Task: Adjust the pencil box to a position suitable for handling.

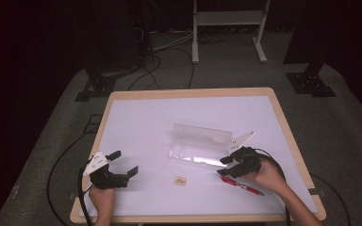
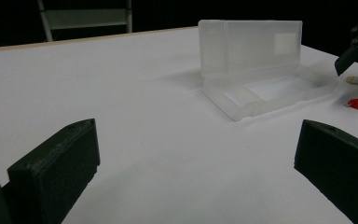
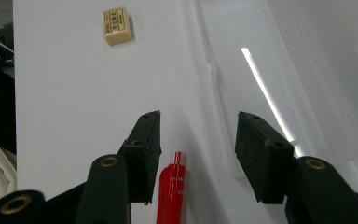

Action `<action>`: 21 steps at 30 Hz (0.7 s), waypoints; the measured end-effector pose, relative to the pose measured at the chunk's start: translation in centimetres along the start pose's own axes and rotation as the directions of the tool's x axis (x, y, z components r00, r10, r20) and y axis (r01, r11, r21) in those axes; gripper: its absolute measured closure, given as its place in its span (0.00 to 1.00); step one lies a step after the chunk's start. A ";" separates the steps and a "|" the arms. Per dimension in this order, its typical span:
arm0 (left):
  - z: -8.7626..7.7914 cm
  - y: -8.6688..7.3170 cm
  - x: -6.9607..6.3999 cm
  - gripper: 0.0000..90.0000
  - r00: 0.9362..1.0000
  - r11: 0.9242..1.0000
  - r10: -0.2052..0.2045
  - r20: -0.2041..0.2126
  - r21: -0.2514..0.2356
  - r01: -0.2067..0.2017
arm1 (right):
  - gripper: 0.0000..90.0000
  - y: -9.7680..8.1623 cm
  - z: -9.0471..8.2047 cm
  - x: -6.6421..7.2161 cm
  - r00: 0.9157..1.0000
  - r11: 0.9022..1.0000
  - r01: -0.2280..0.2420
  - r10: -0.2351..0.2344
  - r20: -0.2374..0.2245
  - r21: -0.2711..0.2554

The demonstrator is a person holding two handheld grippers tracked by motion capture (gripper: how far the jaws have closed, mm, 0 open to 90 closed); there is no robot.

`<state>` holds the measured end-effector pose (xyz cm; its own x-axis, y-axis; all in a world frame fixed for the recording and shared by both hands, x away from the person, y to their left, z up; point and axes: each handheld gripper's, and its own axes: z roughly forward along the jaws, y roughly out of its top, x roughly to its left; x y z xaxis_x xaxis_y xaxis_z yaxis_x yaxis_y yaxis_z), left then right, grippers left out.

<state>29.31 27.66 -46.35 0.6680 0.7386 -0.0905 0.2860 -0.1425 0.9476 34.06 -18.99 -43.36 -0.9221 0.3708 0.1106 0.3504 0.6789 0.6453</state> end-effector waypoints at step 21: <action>0.0 0.0 0.0 0.00 1.000 1.000 0.000 -0.003 0.002 0.000 | 0.55 -3.2 -2.4 -0.4 0.998 0.999 -0.043 0.043 0.052 0.002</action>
<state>29.32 27.61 -46.35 0.6662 0.7403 -0.0901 0.2879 -0.1439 0.9468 32.85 -22.84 -43.70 -0.8966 0.4319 0.0983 0.3898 0.6639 0.6382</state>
